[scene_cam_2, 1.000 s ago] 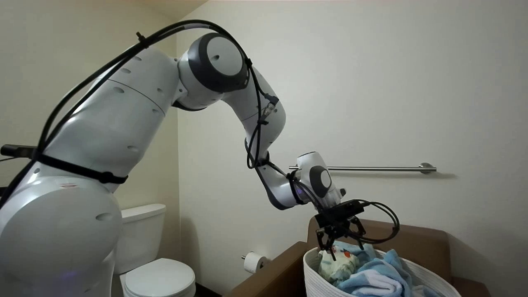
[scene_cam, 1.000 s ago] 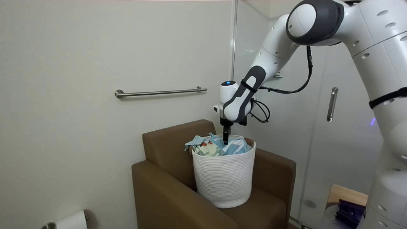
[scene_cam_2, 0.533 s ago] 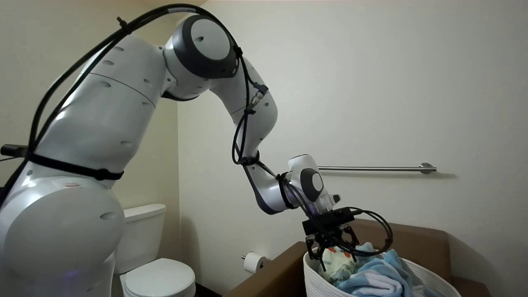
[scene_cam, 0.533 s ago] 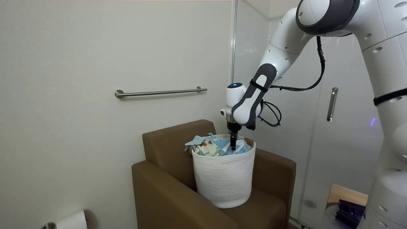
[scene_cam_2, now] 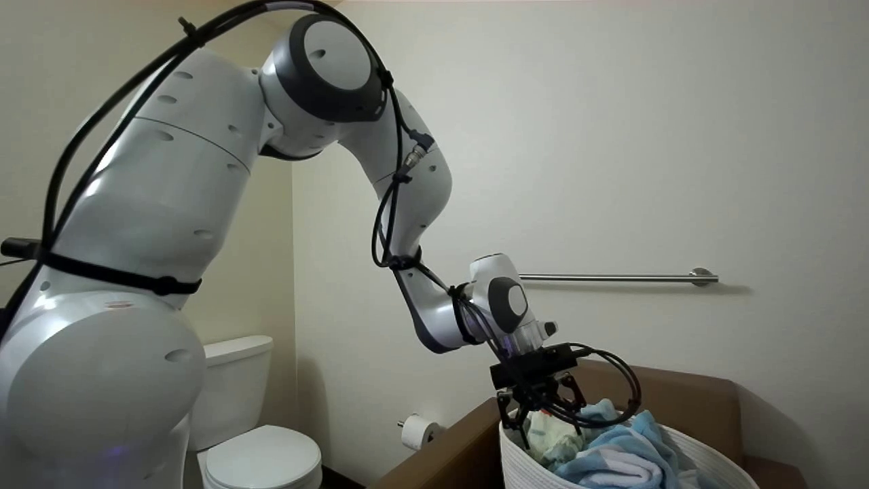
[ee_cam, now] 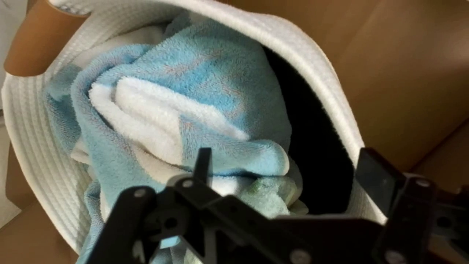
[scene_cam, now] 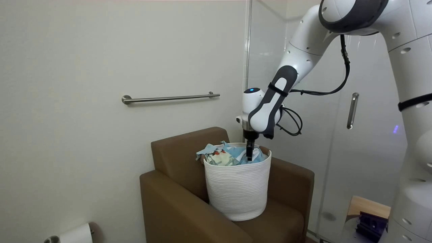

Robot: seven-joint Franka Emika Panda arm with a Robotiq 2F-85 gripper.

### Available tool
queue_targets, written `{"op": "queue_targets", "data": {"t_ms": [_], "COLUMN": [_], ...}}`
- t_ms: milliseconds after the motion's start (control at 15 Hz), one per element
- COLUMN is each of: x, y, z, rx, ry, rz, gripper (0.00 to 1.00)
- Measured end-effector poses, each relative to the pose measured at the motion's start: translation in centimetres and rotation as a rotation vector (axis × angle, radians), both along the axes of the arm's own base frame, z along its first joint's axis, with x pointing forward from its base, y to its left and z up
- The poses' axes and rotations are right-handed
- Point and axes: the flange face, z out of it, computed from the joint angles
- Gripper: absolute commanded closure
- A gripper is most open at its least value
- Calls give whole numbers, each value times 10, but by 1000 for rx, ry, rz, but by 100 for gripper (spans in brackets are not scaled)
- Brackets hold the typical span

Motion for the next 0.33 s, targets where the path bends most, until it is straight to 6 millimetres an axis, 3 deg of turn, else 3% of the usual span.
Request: {"op": "queue_targets", "data": {"t_ms": [333], "x": [0], "y": [2], "z": [-1], "rx": [2], "ry": [2], "rz": [3], "gripper": [0]}}
